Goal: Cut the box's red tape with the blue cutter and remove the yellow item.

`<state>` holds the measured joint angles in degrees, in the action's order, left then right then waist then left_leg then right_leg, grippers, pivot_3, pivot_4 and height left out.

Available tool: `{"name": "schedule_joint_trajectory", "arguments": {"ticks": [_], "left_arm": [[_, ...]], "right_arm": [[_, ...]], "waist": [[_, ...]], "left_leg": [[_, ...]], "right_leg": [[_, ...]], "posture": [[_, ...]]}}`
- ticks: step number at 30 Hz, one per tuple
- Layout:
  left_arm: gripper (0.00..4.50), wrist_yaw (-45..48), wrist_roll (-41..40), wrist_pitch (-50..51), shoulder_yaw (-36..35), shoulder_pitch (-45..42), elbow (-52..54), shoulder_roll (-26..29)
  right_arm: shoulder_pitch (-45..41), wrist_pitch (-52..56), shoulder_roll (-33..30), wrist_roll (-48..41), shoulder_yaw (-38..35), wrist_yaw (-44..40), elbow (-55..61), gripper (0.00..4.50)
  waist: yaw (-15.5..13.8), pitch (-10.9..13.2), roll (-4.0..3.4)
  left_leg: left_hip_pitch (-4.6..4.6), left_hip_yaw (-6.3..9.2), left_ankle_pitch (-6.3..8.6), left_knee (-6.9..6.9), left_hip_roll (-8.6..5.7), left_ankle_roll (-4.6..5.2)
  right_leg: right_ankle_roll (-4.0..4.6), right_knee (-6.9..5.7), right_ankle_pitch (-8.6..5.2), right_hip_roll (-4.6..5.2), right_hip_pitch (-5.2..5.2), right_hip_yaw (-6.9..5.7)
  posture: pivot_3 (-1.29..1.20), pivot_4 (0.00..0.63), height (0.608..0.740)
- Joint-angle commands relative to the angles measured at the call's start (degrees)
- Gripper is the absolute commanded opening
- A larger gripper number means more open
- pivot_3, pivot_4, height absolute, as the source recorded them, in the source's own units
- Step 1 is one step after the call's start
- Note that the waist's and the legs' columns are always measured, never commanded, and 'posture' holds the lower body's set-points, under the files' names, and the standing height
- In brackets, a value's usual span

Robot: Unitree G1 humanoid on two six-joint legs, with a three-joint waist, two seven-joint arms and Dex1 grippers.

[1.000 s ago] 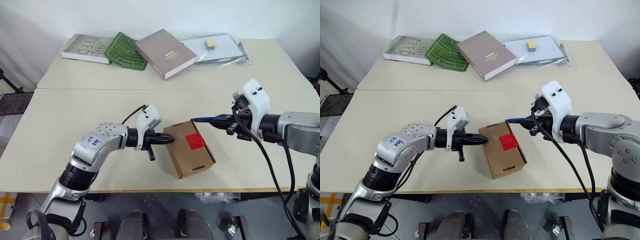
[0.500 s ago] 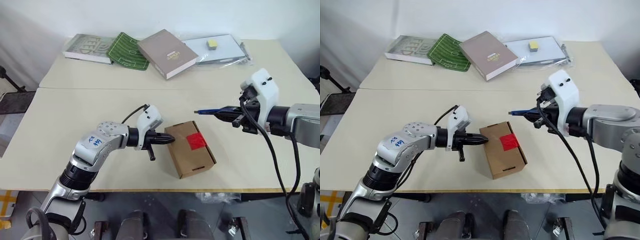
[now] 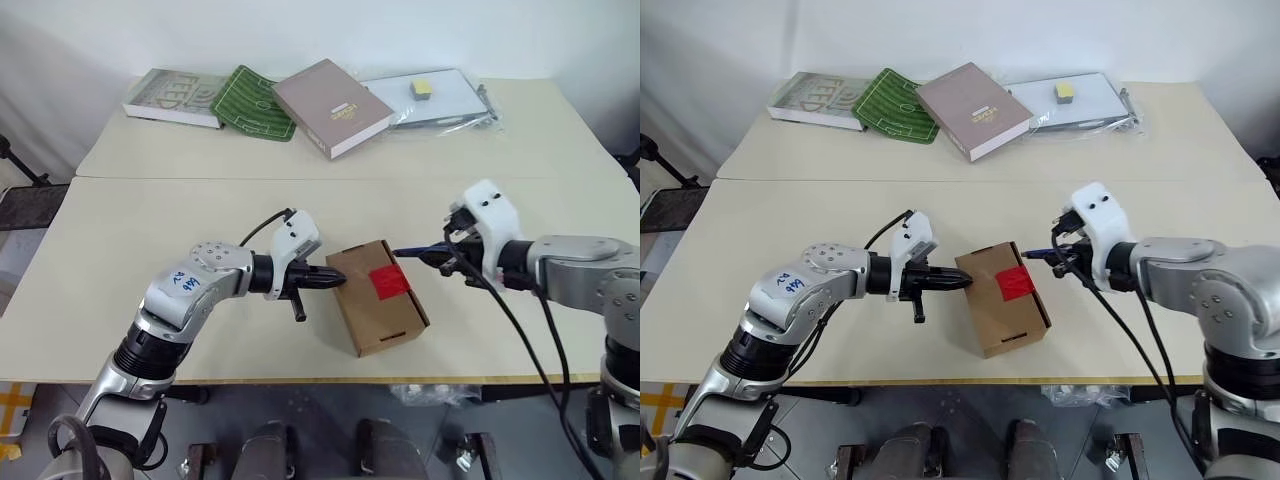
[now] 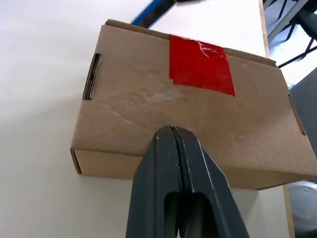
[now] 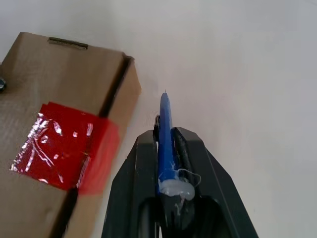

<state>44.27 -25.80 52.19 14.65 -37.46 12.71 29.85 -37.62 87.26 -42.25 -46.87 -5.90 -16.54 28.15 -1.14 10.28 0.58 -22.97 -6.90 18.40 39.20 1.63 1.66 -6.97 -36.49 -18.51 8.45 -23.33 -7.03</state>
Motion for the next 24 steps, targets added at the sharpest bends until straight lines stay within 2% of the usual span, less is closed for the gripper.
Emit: {"name": "schedule_joint_trajectory", "arguments": {"ticks": [1, 8, 24], "left_arm": [[0.02, -0.78, 1.09, 2.76, 1.0, 0.53, -0.03, 0.75], [0.02, -0.69, -0.16, 6.0, -0.02, -0.5, 2.19, 1.12], [0.02, -1.03, -4.02, 16.15, -2.75, -5.16, 6.19, 2.19]], "right_arm": [[-1.3, -4.01, 0.73, 2.44, 2.45, -1.34, -0.92, 0.16], [-3.63, -10.56, 3.77, 6.68, 9.05, -5.04, -5.4, 0.16], [-7.3, -19.16, 10.24, 13.95, 14.29, -12.21, -12.8, 0.16]], "waist": [[-0.03, 0.0, 0.0], [0.8, -0.04, 0.06], [3.63, -0.03, 0.08]], "left_leg": [[0.0, 0.0, 0.0, 0.0, -0.01, 0.0], [0.02, 0.0, -0.01, 0.0, 0.02, 0.0], [0.49, -0.34, -0.2, -0.06, 0.17, -0.18]], "right_leg": [[0.0, 0.0, 0.0, 0.01, 0.0, 0.01], [0.0, -0.01, 0.0, -0.02, 0.0, 0.0], [0.13, -0.42, 0.07, -0.14, 0.01, 0.51]], "posture": [[0.0, 0.15, 0.74], [0.0, 0.15, 0.74], [0.0, 0.15, 0.74]]}}
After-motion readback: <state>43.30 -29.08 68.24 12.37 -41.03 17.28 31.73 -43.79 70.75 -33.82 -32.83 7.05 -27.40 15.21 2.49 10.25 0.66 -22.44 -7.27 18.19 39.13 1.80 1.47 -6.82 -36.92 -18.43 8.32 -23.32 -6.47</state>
